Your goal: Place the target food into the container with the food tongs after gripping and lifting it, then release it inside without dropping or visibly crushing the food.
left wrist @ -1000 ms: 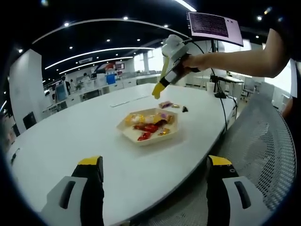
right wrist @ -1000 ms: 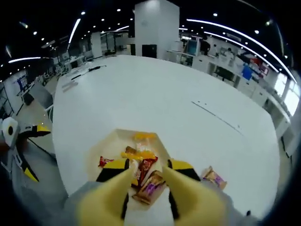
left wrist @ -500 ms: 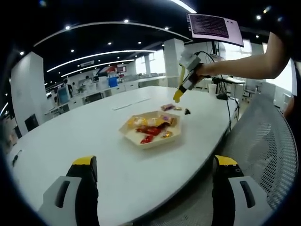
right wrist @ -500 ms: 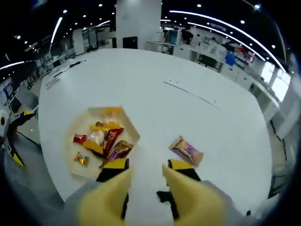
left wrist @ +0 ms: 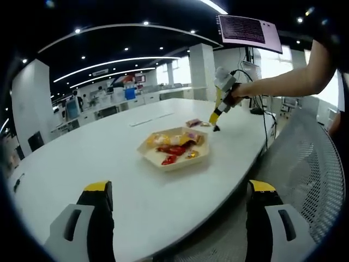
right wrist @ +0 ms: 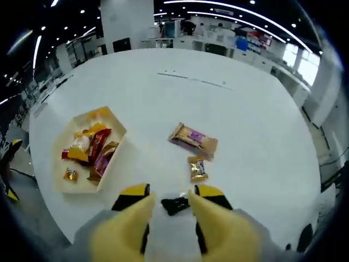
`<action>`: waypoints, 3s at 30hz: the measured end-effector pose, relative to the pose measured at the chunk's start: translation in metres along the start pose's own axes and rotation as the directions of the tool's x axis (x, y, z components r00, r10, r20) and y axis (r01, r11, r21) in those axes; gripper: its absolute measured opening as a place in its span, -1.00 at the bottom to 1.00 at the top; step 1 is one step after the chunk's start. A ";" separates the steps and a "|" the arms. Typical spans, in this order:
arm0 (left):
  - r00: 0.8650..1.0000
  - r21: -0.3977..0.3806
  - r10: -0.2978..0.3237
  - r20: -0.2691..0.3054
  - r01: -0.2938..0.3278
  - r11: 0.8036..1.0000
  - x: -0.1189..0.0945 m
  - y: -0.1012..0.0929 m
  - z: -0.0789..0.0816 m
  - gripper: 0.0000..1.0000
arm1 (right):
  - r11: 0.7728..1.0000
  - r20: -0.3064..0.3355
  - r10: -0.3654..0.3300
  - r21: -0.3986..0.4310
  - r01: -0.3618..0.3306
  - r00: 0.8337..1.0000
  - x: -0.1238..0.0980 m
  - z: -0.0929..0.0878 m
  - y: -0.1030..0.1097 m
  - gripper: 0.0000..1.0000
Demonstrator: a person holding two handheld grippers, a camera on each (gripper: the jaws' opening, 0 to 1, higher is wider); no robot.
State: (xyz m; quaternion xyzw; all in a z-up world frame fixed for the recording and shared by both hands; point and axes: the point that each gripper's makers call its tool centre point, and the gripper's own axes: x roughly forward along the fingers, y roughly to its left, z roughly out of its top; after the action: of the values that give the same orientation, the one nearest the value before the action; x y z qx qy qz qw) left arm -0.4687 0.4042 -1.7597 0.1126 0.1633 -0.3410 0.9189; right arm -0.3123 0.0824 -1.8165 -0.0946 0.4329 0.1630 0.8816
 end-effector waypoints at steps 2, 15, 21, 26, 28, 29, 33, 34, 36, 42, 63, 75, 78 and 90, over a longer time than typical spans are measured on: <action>1.000 0.000 -0.002 -0.001 0.002 1.000 0.000 0.000 0.000 0.97 | 1.000 -0.002 -0.006 0.022 0.006 1.000 0.001 -0.004 0.000 -0.37; 1.000 0.002 -0.003 0.002 0.003 1.000 0.000 -0.001 0.000 0.96 | 0.992 -0.021 -0.074 0.101 0.075 0.997 0.006 -0.004 -0.004 -0.38; 1.000 0.008 -0.002 0.013 0.002 1.000 0.000 -0.001 0.002 0.97 | 0.984 -0.048 -0.114 0.133 0.119 0.992 0.005 -0.005 -0.013 -0.39; 1.000 0.001 -0.004 0.002 0.004 1.000 0.001 -0.001 0.000 0.94 | 0.975 -0.067 -0.116 0.183 0.127 0.991 0.006 -0.007 -0.017 -0.38; 1.000 -0.002 -0.004 -0.004 0.004 1.000 0.001 -0.001 0.000 0.94 | 0.975 -0.068 -0.119 0.182 0.129 0.991 0.007 -0.006 -0.017 -0.38; 1.000 -0.003 -0.003 -0.006 0.003 1.000 0.001 -0.001 -0.001 0.94 | 0.975 -0.070 -0.119 0.180 0.130 0.990 0.009 -0.005 -0.016 -0.37; 1.000 -0.004 -0.003 -0.007 0.003 1.000 0.000 -0.001 -0.001 0.92 | 0.970 -0.070 -0.128 0.201 0.140 0.989 0.011 -0.002 -0.016 -0.38; 1.000 -0.004 -0.004 -0.008 0.004 1.000 0.000 -0.001 -0.001 0.91 | 0.970 -0.072 -0.128 0.200 0.140 0.989 0.012 -0.002 -0.016 -0.38; 1.000 -0.004 -0.004 -0.008 0.004 1.000 0.000 -0.001 -0.001 0.90 | 0.976 -0.073 -0.129 0.168 0.140 0.989 0.014 -0.001 -0.013 -0.38; 1.000 -0.005 -0.004 -0.006 0.004 1.000 0.000 -0.001 -0.001 0.90 | 0.995 -0.108 0.092 -0.024 -0.095 0.990 0.012 -0.007 0.030 -0.41; 1.000 -0.007 -0.009 -0.012 0.009 1.000 0.000 -0.001 -0.002 0.85 | 0.992 -0.099 -0.006 0.122 0.018 0.995 0.019 -0.010 0.019 -0.38; 1.000 -0.009 -0.015 -0.022 0.015 1.000 0.000 -0.003 -0.004 0.82 | 0.976 -0.058 -0.024 0.216 0.036 0.998 0.017 -0.004 0.011 -0.40; 1.000 -0.010 -0.016 -0.023 0.016 1.000 0.001 -0.003 -0.004 0.81 | 0.975 -0.043 -0.039 0.216 0.047 0.998 0.017 -0.001 0.008 -0.39; 0.999 -0.013 -0.020 -0.029 0.020 1.000 0.001 -0.003 -0.005 0.77 | 0.986 -0.083 -0.043 0.155 0.055 0.996 0.022 -0.004 0.014 -0.48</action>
State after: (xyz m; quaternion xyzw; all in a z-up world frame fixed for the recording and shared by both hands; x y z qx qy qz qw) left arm -0.4715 0.4028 -1.7649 0.1101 0.1800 -0.3475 0.9137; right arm -0.3075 0.0990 -1.8366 -0.0417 0.4764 0.1027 0.8722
